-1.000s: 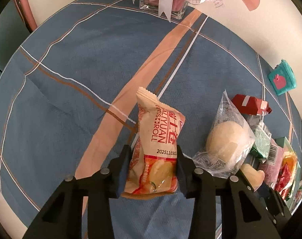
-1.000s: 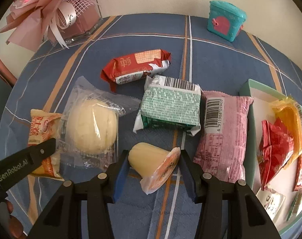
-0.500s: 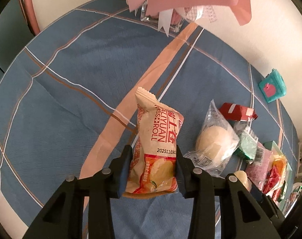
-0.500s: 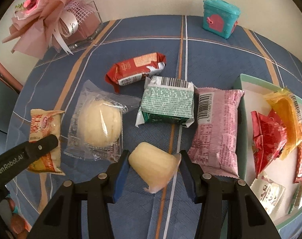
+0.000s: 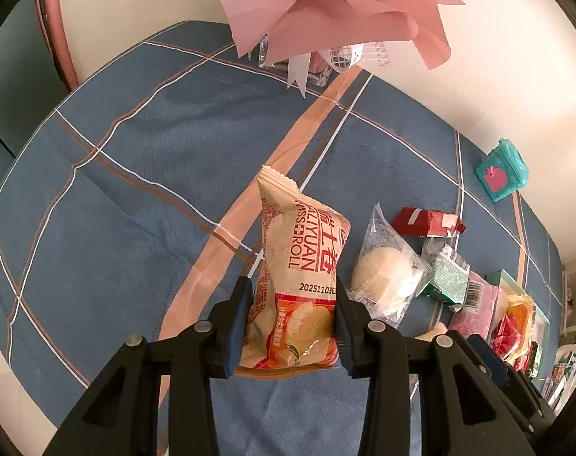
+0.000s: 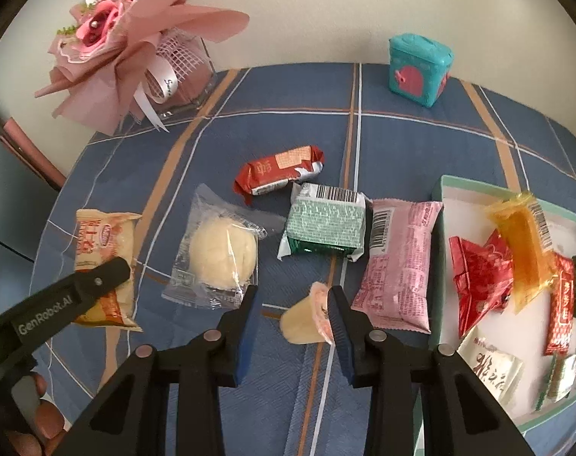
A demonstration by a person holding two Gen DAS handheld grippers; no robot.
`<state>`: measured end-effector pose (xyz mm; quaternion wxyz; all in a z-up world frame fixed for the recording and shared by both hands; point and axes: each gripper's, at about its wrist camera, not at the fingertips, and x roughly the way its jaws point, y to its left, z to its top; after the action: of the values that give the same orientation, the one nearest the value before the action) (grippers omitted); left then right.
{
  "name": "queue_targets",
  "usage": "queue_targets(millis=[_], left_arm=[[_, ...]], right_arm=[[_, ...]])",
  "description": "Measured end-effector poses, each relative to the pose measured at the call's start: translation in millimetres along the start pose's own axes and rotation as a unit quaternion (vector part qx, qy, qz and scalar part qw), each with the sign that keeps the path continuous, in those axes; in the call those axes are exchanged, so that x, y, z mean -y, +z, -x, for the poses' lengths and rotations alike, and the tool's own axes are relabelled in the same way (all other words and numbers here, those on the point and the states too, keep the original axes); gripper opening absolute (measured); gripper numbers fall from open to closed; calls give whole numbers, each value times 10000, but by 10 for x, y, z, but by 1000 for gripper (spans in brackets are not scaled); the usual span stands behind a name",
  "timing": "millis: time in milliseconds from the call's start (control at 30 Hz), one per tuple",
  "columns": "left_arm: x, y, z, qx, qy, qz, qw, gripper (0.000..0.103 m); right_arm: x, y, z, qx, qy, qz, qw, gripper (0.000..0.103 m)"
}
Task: Organize snacks
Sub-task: 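Grasp the swiss roll packet with the left tool while the right tool grasps the jelly cup, then carry the swiss roll packet and jelly cup over the white tray with both tools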
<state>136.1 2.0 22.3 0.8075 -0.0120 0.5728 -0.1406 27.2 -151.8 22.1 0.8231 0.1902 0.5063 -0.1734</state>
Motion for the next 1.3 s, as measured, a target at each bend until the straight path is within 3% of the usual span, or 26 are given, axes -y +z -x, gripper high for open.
queue_targets(millis=[300, 400, 467, 700, 833, 1067, 1300], left_arm=[[6, -34, -189, -202, 79, 30, 9998, 41], [3, -55, -207, -225, 82, 22, 9997, 42], [8, -61, -223, -245, 86, 3, 9997, 42], [18, -63, -277, -293, 94, 14, 9995, 42], [20, -59, -289, -296, 98, 13, 9995, 42], [32, -69, -265, -243, 90, -4, 9997, 42], [28, -76, -249, -234, 67, -28, 9997, 42]], right_arm=[[-30, 9, -300, -317, -77, 101, 9994, 40], [-92, -36, -396, -479, -19, 236, 9986, 52], [-153, -72, -454, -535, -162, 420, 9976, 53], [-261, -187, -630, -666, -616, 879, 9920, 53], [-244, -190, -632, -631, -566, 803, 9932, 52], [-140, -126, -549, -575, -455, 605, 9955, 41], [-4, -5, -379, -485, -158, 316, 9982, 40]])
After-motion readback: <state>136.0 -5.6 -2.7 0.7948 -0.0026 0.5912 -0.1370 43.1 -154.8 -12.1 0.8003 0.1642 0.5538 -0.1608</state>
